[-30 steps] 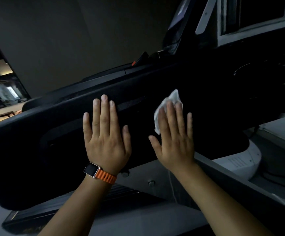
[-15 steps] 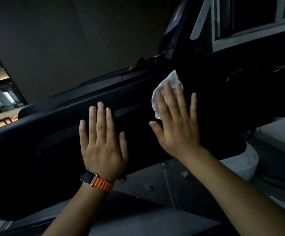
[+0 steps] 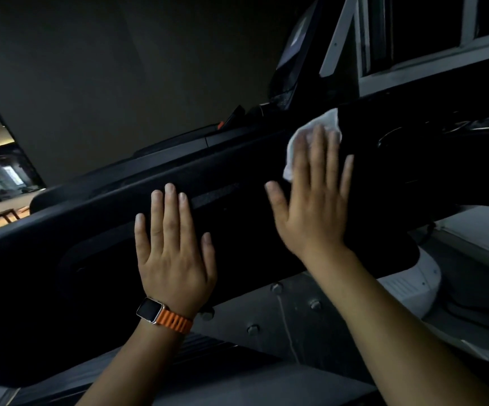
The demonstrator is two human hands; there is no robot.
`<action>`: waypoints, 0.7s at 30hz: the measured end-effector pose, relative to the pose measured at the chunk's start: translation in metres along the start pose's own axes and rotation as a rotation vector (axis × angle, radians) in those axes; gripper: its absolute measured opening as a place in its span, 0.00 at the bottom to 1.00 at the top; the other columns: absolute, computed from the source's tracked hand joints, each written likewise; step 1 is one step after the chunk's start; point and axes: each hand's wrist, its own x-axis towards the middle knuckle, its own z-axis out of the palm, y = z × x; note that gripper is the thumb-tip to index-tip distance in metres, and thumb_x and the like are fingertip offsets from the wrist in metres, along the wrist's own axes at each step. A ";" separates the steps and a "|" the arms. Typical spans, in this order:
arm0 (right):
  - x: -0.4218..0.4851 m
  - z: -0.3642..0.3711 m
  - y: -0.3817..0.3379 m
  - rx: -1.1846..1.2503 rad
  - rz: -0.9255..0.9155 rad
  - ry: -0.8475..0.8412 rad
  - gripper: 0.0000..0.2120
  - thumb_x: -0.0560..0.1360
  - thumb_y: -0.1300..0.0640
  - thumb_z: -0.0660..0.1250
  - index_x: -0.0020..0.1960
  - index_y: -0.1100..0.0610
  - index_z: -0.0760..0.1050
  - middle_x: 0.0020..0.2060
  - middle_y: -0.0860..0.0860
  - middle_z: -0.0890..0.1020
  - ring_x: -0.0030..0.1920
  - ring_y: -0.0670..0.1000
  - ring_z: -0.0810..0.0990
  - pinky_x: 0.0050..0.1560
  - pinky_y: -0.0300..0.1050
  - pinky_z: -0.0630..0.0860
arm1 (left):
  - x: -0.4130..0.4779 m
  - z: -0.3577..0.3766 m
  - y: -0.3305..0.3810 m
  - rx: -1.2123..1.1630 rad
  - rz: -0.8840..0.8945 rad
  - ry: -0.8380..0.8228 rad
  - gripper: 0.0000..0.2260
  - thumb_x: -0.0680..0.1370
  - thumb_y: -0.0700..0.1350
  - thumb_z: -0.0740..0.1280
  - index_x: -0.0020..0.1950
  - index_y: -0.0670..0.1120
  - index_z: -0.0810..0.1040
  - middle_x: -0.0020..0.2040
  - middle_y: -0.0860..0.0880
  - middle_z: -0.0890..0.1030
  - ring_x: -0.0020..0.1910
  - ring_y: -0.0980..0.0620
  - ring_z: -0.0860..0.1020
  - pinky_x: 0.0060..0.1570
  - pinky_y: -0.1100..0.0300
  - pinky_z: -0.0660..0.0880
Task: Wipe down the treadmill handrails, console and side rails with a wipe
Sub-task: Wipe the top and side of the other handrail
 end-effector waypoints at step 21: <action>-0.086 0.025 0.012 -0.004 -0.209 -0.061 0.39 0.85 0.33 0.49 0.86 0.55 0.44 0.84 0.59 0.50 0.84 0.64 0.49 0.77 0.75 0.52 | -0.001 0.000 0.000 -0.015 0.006 -0.008 0.28 0.85 0.52 0.53 0.82 0.37 0.59 0.83 0.40 0.56 0.83 0.41 0.53 0.79 0.38 0.53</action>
